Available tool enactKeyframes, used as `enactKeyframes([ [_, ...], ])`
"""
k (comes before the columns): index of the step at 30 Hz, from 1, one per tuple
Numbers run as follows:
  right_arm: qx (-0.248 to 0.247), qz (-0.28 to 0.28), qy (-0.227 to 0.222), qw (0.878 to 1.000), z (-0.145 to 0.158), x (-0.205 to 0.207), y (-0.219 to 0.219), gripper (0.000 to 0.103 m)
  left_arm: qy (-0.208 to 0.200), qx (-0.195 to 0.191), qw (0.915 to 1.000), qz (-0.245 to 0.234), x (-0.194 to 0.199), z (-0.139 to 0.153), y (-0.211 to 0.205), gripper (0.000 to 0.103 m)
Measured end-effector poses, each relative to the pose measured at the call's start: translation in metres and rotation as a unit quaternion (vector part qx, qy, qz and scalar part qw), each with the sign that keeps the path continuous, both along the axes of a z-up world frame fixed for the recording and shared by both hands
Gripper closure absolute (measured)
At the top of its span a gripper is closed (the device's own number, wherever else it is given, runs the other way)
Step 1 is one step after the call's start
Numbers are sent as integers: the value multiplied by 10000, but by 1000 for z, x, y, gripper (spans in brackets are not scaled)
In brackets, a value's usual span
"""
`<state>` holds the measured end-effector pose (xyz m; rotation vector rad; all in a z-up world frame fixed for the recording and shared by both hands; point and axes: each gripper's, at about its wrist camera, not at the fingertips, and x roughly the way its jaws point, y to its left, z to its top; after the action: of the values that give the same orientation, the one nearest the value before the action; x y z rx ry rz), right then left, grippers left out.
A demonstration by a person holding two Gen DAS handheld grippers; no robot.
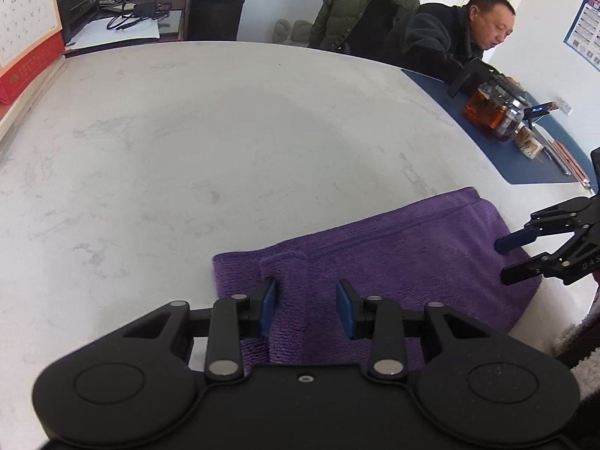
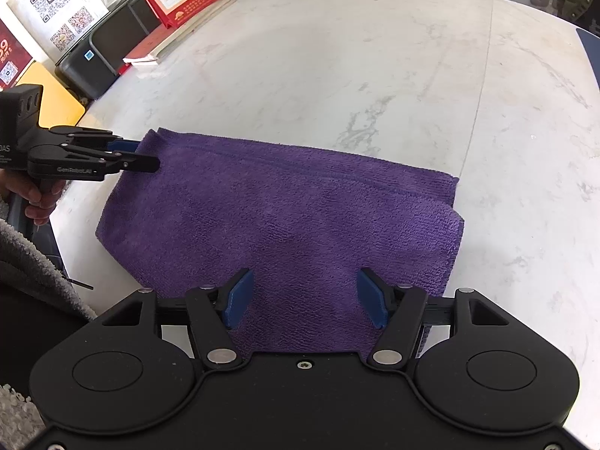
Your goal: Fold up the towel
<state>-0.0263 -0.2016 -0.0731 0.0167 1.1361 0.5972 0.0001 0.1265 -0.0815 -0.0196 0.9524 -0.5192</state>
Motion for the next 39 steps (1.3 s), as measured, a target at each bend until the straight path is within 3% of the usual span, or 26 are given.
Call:
enactKeyframes([
  [3, 8, -15, 2, 10000, 0, 0, 1, 41, 26, 258, 9997, 25, 1, -6, 0, 71],
  [10, 12, -17, 3, 10000, -1, 0, 2, 41, 142, 236, 9996, 89, 5, -4, 5, 72],
  [15, 29, -19, -14, 10000, -2, -1, 0, 41, 211, 271, 9989, 311, 9, -5, 5, 89],
  [20, 81, -62, -71, 9999, -1, -2, -2, 41, 172, 439, 9985, 294, 9, -4, 1, 92],
  [30, 108, -535, -737, 9958, 12, 16, -45, 54, -69, 991, 9951, 32, 3, -4, -15, 92],
  [39, 513, 570, -886, 9931, -1, 61, -48, 56, 29, 1161, 9930, 231, 4, -3, -23, 92],
])
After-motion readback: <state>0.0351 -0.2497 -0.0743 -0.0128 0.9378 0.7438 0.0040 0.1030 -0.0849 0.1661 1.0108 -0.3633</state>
